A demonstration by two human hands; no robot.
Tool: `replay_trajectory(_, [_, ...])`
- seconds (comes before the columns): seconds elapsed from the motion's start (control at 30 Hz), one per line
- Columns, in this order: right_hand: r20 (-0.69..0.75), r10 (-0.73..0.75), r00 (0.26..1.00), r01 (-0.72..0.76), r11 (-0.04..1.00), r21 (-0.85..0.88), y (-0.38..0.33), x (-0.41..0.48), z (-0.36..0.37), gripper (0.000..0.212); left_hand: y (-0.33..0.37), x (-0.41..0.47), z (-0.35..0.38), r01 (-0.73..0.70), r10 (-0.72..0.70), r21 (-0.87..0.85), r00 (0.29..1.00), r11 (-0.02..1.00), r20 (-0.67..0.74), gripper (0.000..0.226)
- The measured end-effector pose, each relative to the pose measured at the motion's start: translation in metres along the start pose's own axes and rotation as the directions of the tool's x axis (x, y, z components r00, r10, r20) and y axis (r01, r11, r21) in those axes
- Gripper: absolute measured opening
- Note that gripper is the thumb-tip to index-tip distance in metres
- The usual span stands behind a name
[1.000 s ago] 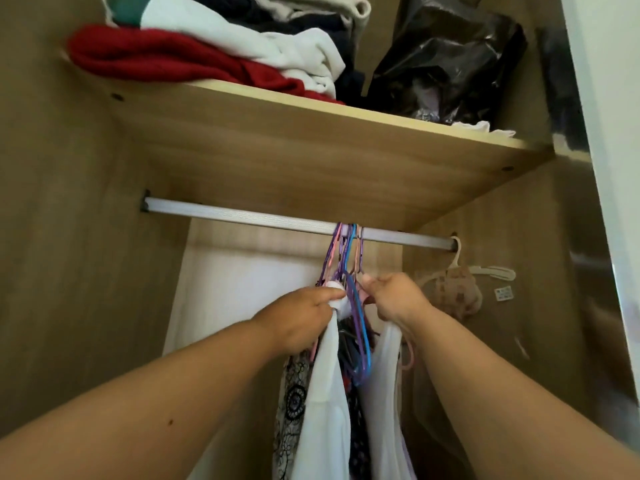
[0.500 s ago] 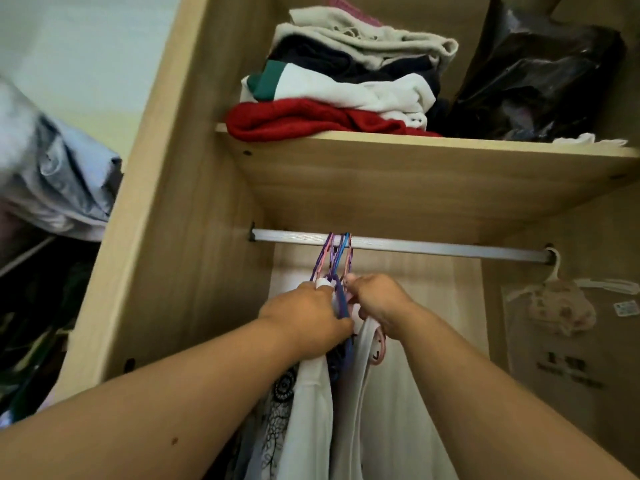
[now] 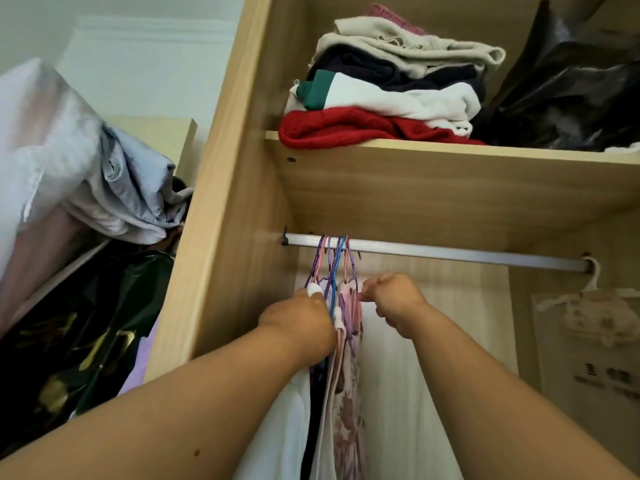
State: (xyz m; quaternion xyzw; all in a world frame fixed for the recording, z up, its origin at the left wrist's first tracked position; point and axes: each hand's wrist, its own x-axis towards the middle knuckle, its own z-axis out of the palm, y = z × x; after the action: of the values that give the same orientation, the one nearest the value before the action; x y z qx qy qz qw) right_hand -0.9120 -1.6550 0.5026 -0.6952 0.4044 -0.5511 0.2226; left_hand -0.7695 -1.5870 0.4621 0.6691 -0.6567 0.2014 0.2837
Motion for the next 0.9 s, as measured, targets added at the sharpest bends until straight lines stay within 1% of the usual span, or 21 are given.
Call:
replay_trajectory(0.03, [0.002, 0.004, 1.0, -0.004, 1.0, -0.019, 0.001, -0.001, -0.001, 0.012, 0.001, 0.001, 0.001, -0.025, 0.025, -0.019, 1.0, 1.0, 0.002, 0.046])
replay_trajectory(0.07, [0.033, 0.015, 0.999, -0.014, 0.999, -0.04, 0.003, -0.003, -0.002, 0.019, 0.001, 0.002, 0.002, -0.054, 0.055, -0.048, 0.998, 0.997, 0.008, 0.048])
replay_trajectory(0.1, [0.068, 0.038, 0.997, -0.034, 0.998, -0.052, 0.005, -0.004, -0.001, 0.028, 0.002, 0.003, 0.003, -0.088, 0.09, -0.083, 0.996, 0.993, 0.02, 0.056])
replay_trajectory(0.13, [0.097, 0.06, 0.993, -0.056, 0.997, -0.044, 0.006, -0.005, 0.001, 0.033, 0.002, 0.002, 0.003, -0.13, 0.134, -0.113, 0.991, 0.985, 0.028, 0.063])
replay_trajectory(0.2, [0.107, 0.101, 0.989, -0.096, 0.994, -0.046, 0.007, -0.006, 0.006, 0.027, 0.003, 0.001, 0.002, -0.23, 0.237, -0.145, 0.971, 0.962, 0.031, 0.07])
replay_trajectory(0.27, [0.103, 0.137, 0.985, -0.132, 0.99, -0.053, 0.008, -0.006, 0.01, 0.022, 0.005, 0.001, 0.004, -0.313, 0.322, -0.148, 0.946, 0.938, 0.037, 0.069])
replay_trajectory(0.37, [0.094, 0.153, 0.984, -0.153, 0.988, -0.01, 0.01, -0.004, 0.012, 0.021, 0.007, -0.001, 0.006, -0.375, 0.391, -0.165, 0.917, 0.912, 0.078, 0.064])
replay_trajectory(0.4, [0.083, 0.154, 0.985, -0.153, 0.988, -0.022, 0.009, -0.003, 0.011, 0.02, 0.008, -0.003, 0.006, -0.389, 0.407, -0.157, 0.908, 0.908, 0.097, 0.061])
replay_trajectory(0.47, [0.047, 0.154, 0.987, -0.15, 0.985, -0.087, 0.008, 0.0, 0.006, 0.021, 0.009, -0.007, 0.006, -0.385, 0.398, -0.123, 0.909, 0.915, 0.122, 0.057])
replay_trajectory(0.57, [-0.062, 0.124, 0.99, -0.135, 0.964, -0.227, 0.009, 0.008, -0.007, 0.021, 0.01, -0.008, 0.004, -0.308, 0.314, -0.075, 0.944, 0.949, 0.103, 0.049])
replay_trajectory(0.63, [-0.146, 0.081, 0.986, -0.131, 0.916, -0.378, 0.011, 0.013, -0.019, 0.021, 0.012, -0.009, 0.005, -0.274, 0.277, -0.04, 0.957, 0.961, 0.086, 0.055])
replay_trajectory(0.7, [-0.194, 0.031, 0.98, -0.122, 0.871, -0.475, 0.013, 0.016, -0.029, 0.022, 0.013, -0.01, 0.007, -0.271, 0.271, -0.02, 0.959, 0.962, 0.079, 0.065])
replay_trajectory(0.8, [-0.242, -0.05, 0.969, -0.084, 0.854, -0.513, 0.014, 0.018, -0.039, 0.023, 0.016, -0.012, 0.009, -0.302, 0.305, -0.049, 0.947, 0.952, 0.096, 0.074])
replay_trajectory(0.9, [-0.312, -0.115, 0.943, -0.067, 0.853, -0.517, 0.01, 0.015, -0.048, 0.023, 0.02, -0.015, 0.009, -0.308, 0.315, -0.093, 0.947, 0.947, 0.069, 0.076])
